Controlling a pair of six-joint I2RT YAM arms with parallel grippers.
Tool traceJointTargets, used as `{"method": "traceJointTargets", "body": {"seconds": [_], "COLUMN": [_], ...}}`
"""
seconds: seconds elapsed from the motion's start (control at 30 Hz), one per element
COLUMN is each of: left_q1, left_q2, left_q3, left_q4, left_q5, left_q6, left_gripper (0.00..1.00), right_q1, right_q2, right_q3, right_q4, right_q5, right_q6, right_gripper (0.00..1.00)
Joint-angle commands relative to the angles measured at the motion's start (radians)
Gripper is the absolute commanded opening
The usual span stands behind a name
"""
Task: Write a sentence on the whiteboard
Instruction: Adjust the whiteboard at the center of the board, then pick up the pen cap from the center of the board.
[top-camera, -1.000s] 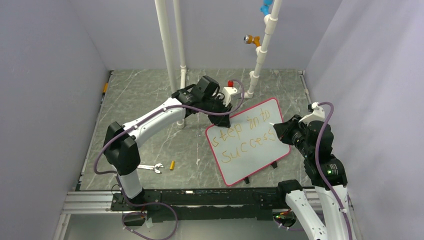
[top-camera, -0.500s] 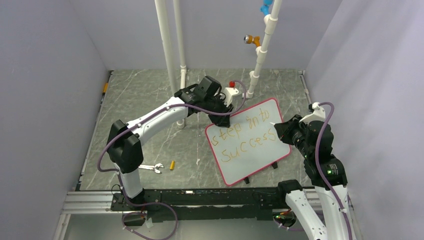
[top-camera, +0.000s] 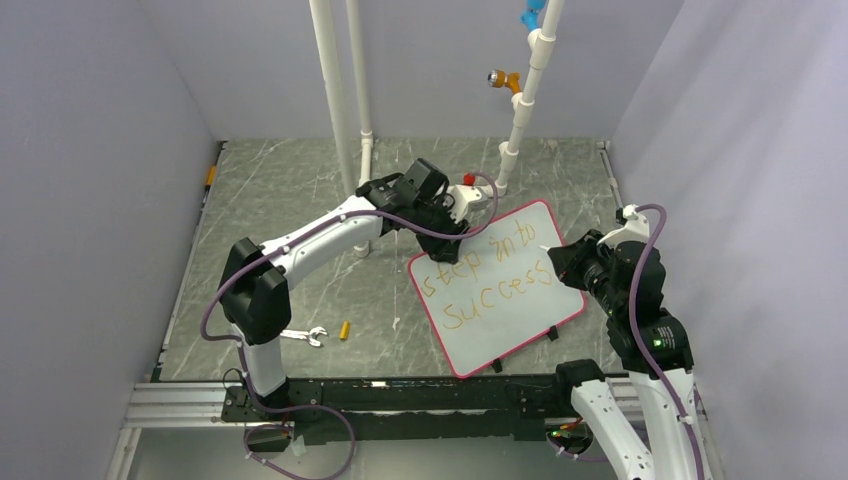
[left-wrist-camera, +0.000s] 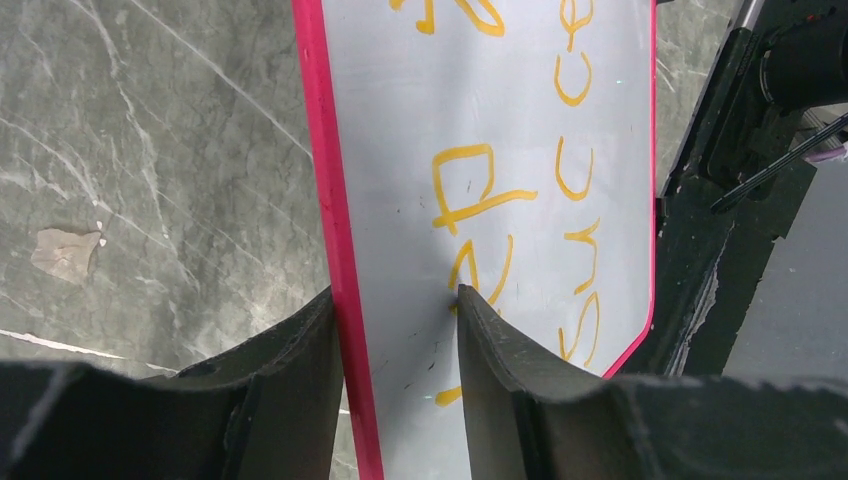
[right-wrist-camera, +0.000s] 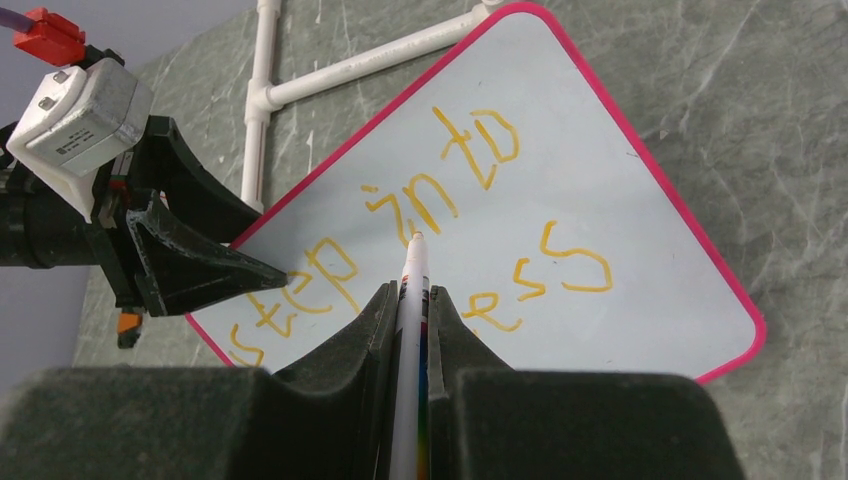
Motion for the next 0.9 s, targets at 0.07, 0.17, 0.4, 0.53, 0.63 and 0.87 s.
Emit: {"method": "traceJointTargets", "body": {"seconds": [0.07,0.17,0.4,0.53,0.63,0.87], "left_q1": [-0.024,-0.024,-0.026,-0.026,-0.026,-0.026], "left_q2": [-0.011,-0.02,-0.061,-0.1,-0.166,-0.36], "left_q3": [0.031,0.042,0.033,0.041,0.025,-0.037], "left_q4": [-0.037,-0.038,-0.014,-0.009,0.015,-0.046], "left_q5": [0.014,0.011,-0.038,-0.088,-0.154,-0.312], "left_q6": [0.014,0.009,-0.002,-0.017,-0.033,-0.07], "left_gripper": [0.52,0.57,0.67,0.72,0.79,0.83], "right_q1": [0.001,0.001,0.002,0.001,0.001,0.002], "right_q2": [0.006,0.008,0.006,0.009,0.01,0.019], "right_q3": [-0.004,-0.004,-0.001,0.003,0.006,0.021], "right_q4": [0.035,0.034,0.031,0.031,0.029,0.027], "right_q5": [0.003,0.003,0.002,0.003,0.0,-0.007], "right_q6": [-0.004,-0.006,-0.006,-0.007,-0.01,-0.011], "right_gripper": [0.0,0.0,0.0,0.0,0.0,0.0]}}
